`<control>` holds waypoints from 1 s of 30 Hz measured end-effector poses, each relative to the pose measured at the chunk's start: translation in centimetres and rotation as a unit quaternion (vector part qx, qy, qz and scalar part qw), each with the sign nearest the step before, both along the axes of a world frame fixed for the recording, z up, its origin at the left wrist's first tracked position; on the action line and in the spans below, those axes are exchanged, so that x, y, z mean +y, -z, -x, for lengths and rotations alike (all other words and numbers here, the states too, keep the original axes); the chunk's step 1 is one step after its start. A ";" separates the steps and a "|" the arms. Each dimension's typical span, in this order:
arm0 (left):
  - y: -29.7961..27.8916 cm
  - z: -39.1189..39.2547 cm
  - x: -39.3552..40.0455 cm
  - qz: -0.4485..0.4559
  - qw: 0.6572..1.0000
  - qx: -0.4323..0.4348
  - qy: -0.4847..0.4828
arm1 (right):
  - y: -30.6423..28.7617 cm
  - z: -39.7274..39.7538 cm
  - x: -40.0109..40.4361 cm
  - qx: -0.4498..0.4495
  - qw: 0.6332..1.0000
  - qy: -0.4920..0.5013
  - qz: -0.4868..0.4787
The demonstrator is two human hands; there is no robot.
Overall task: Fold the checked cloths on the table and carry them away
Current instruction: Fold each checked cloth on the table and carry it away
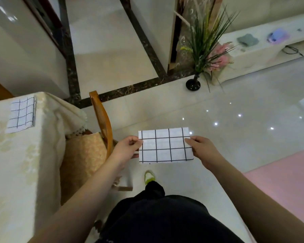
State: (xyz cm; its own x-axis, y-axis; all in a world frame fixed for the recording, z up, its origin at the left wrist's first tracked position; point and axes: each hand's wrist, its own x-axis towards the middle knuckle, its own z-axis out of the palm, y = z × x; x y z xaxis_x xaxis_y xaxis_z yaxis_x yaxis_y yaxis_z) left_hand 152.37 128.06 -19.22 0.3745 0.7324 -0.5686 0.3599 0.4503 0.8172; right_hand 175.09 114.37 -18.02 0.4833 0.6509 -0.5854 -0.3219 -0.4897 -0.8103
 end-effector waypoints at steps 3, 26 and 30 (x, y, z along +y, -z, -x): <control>0.1 -1.0 3.6 0.007 1.000 -0.011 -0.010 | -0.3 -1.3 3.7 -0.006 1.000 -0.010 0.004; -0.3 -6.6 21.7 -0.013 0.988 0.073 -0.136 | 1.6 -10.2 30.3 -0.010 0.986 -0.164 0.017; -0.3 -8.3 24.7 0.007 0.981 0.091 -0.170 | 2.5 -12.8 35.5 -0.002 0.978 -0.209 0.024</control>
